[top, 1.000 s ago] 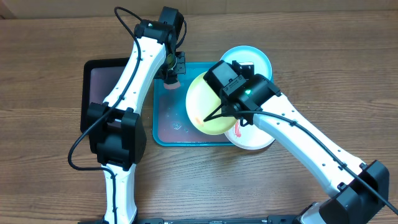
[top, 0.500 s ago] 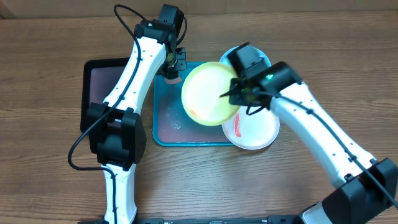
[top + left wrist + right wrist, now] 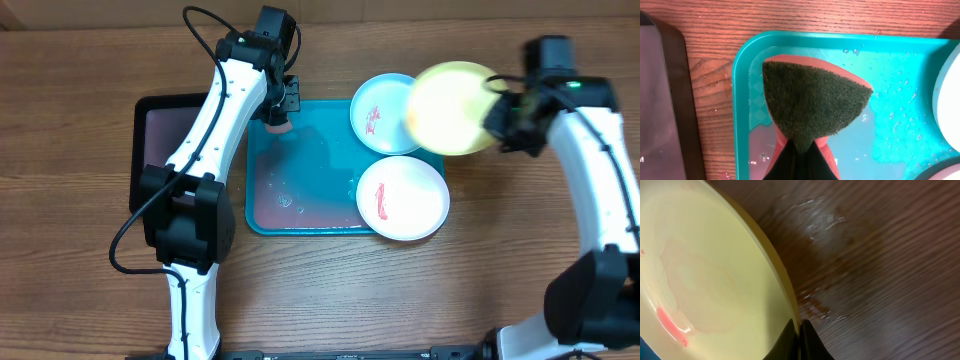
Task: Clean dirty plates on tray and stack at the side
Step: 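Carry the yellow plate right and set it on the table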
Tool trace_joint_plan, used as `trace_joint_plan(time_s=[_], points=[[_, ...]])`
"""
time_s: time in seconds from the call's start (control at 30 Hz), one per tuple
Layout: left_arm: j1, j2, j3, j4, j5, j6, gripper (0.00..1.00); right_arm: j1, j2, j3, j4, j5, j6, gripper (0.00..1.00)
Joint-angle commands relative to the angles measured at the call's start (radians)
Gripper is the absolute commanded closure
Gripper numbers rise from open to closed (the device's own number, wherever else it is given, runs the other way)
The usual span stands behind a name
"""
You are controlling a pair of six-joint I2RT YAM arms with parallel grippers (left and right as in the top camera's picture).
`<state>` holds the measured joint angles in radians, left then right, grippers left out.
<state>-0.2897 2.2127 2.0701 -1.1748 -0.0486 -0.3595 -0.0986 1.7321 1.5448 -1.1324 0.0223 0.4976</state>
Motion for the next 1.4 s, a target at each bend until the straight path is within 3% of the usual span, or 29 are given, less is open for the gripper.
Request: trace_joint_plan(time_s=[0.0,0.27,0.6,0.63,0.7,0.73,0.9,1.03,1.13,1.37], points=[[0.002,0.008,0.006,0.0,-0.013,0.008,0.96,-0.096,0.069,0.017,0.01,-0.02,-0.042,0.96],[0.001,0.008,0.006,-0.003,-0.013,0.008,0.96,-0.235,0.195,-0.023,0.089,0.021,-0.061,0.96],[0.001,0.008,0.006,-0.005,-0.006,0.008,0.96,-0.25,0.228,-0.187,0.187,0.031,-0.06,0.96],[0.001,0.008,0.006,-0.005,-0.006,0.008,0.96,-0.251,0.228,-0.191,0.186,0.032,-0.06,0.95],[0.001,0.008,0.006,-0.005,-0.006,0.008,0.96,-0.251,0.228,-0.189,0.181,0.03,-0.06,0.66],[0.001,0.008,0.006,-0.006,-0.006,0.008,0.96,-0.251,0.227,-0.182,0.174,0.019,-0.061,0.57],[-0.007,0.008,0.006,-0.04,-0.006,0.008,0.96,-0.245,0.208,-0.064,0.013,-0.021,-0.069,0.58],[-0.02,0.008,0.006,-0.052,-0.006,0.009,0.96,-0.21,0.14,0.026,-0.09,-0.161,-0.201,0.56],[-0.027,0.008,0.006,-0.07,-0.002,0.008,0.96,-0.161,0.091,0.029,-0.124,-0.29,-0.318,0.46],[-0.028,0.008,0.006,-0.097,-0.003,0.009,0.96,-0.006,0.091,-0.065,-0.154,-0.285,-0.375,0.51]])
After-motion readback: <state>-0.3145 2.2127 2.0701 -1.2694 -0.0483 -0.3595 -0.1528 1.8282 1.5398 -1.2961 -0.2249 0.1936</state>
